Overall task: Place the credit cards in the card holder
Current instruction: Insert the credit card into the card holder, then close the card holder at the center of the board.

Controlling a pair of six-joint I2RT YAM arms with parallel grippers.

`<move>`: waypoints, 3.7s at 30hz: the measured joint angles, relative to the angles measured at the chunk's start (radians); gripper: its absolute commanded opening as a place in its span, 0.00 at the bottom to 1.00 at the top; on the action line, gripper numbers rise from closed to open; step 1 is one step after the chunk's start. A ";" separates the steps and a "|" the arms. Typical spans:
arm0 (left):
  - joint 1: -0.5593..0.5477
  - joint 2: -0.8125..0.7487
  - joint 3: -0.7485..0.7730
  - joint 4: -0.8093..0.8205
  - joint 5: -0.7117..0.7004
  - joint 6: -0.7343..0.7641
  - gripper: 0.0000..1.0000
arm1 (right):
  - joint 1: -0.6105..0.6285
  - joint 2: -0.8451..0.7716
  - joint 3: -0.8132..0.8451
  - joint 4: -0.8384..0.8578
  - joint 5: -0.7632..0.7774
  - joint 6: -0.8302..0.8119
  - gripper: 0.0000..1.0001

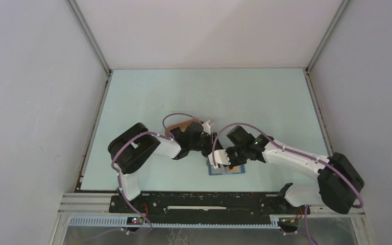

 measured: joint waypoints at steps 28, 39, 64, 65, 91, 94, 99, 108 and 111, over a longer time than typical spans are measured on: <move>-0.180 -0.738 -0.309 -0.111 -0.539 0.410 0.54 | -0.539 0.086 0.240 -0.280 -0.586 0.521 0.36; -0.224 -0.730 -0.311 -0.210 -0.713 0.497 0.85 | -0.443 0.409 0.314 -0.337 -0.409 0.561 0.25; -0.410 -0.314 0.009 -0.551 -0.957 0.440 0.62 | -0.400 0.481 0.343 -0.360 -0.310 0.600 0.22; -0.410 -0.308 0.011 -0.559 -0.958 0.439 0.62 | -0.400 0.481 0.343 -0.360 -0.310 0.599 0.22; -0.410 -0.373 -0.014 -0.570 -0.982 0.391 0.00 | -0.415 0.377 0.343 -0.354 -0.340 0.594 0.24; -0.408 -0.432 -0.046 -0.520 -0.982 0.388 0.00 | -0.430 0.327 0.343 -0.343 -0.353 0.595 0.24; -0.397 -0.481 -0.069 -0.448 -0.972 0.389 0.00 | -0.468 0.336 0.343 -0.341 -0.362 0.599 0.24; -0.369 -0.406 -0.034 -0.298 -0.809 0.402 0.00 | -0.568 0.359 0.343 -0.341 -0.414 0.610 0.24; -0.368 -0.314 0.029 -0.243 -0.708 0.402 0.00 | -0.587 0.366 0.343 -0.343 -0.436 0.610 0.24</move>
